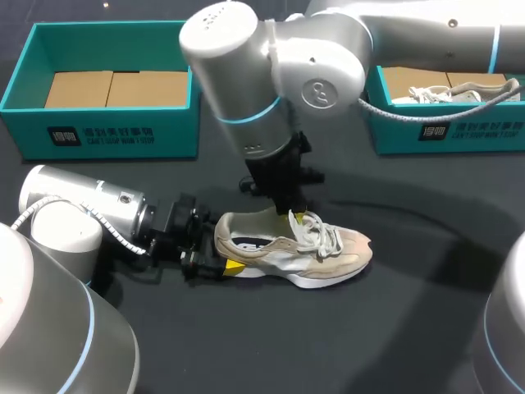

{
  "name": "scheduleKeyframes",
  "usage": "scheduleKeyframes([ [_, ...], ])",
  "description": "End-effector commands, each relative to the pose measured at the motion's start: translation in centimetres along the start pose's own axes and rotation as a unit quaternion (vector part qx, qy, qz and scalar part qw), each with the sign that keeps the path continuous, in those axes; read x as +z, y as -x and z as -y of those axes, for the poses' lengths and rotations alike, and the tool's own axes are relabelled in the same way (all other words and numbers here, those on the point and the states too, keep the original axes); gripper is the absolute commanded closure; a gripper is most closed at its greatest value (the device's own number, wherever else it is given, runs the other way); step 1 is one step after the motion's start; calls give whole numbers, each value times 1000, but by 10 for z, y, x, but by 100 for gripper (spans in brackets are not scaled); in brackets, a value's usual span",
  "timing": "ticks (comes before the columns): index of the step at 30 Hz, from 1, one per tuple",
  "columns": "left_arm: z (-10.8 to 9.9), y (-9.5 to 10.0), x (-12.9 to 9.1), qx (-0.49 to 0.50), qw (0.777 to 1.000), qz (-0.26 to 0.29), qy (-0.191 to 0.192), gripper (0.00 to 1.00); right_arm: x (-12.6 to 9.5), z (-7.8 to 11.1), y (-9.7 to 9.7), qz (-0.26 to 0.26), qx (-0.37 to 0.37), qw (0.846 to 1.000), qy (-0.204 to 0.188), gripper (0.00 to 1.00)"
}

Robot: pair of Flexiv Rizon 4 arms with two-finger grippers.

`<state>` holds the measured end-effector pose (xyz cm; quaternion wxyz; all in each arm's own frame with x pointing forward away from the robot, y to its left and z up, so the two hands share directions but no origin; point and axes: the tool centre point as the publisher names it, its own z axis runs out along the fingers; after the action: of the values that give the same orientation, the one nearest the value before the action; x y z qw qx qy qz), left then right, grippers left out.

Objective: Take the shoe out of the shoebox, open the shoe tongue, remove and reinsert the insole, then place the shoe into the shoebox

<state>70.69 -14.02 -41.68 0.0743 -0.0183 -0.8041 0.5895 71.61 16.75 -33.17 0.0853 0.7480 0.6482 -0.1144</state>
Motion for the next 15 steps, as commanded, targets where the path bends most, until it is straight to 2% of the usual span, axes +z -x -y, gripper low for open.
scheduleKeyframes([
  [1, 0, -2, 0, 0, 1000, 1, 1, 100, 1, 15, 49, -103, 17, 994, 31, 100],
  [3, 0, -2, 0, 0, 1000, 1, 1, 100, 3, 18, 63, -142, 13, 989, 37, 100],
  [6, 0, -2, 0, 0, 1000, 1, 1, 100, 7, 21, 71, -191, 27, 981, 28, 100],
  [15, 0, -2, 0, 0, 1000, 1, 1, 100, 7, 21, 71, -191, 27, 981, 28, 100],
])
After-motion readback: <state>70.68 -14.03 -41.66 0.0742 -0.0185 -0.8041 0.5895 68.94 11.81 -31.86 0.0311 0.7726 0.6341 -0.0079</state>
